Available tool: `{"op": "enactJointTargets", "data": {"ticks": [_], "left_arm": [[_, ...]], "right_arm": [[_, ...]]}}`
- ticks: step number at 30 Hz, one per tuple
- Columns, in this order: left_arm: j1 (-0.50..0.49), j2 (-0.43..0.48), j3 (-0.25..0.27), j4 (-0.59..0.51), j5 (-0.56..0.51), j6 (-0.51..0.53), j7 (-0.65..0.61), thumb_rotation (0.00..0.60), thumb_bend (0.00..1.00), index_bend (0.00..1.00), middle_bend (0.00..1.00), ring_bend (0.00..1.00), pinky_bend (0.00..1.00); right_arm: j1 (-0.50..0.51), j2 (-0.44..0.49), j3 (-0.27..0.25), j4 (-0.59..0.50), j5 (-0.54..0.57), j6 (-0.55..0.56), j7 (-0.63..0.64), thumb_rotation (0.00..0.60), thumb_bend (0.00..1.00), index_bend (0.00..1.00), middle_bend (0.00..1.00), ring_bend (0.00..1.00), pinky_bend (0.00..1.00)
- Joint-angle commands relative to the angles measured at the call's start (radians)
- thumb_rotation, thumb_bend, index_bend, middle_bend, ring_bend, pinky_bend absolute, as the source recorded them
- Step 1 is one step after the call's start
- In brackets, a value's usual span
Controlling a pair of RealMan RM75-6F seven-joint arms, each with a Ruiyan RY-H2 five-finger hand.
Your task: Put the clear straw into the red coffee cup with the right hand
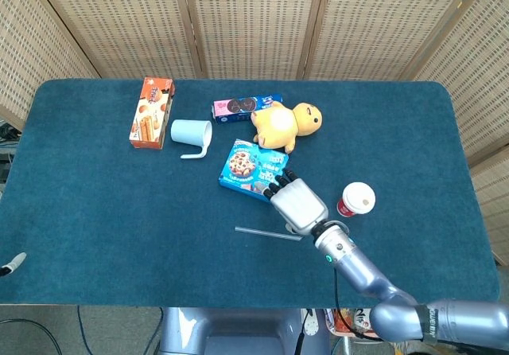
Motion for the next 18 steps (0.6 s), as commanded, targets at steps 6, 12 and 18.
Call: {"op": "enactJointTargets", "data": {"ticks": [6, 12, 18], "left_arm": [[-0.006, -0.005, -0.003, 0.002, -0.01, -0.009, 0.013, 0.6, 0.11, 0.0, 0.0, 0.0, 0.0], [-0.007, -0.007, -0.002, 0.004, -0.013, -0.012, 0.015, 0.6, 0.11, 0.0, 0.0, 0.0, 0.0], [-0.008, -0.007, -0.006, 0.005, -0.02, -0.012, 0.017, 0.6, 0.11, 0.0, 0.0, 0.0, 0.0]], "right_arm": [[0.073, -0.114, -0.04, 0.067, 0.153, -0.016, 0.025, 0.6, 0.0, 0.28, 0.81, 0.69, 0.9], [0.131, -0.202, -0.047, 0.11, 0.283, 0.061, -0.024, 0.6, 0.04, 0.39, 0.83, 0.72, 0.94], [0.185, -0.307, -0.022, 0.177, 0.468, 0.178, -0.078, 0.6, 0.06, 0.44, 0.84, 0.73, 0.94]]}}
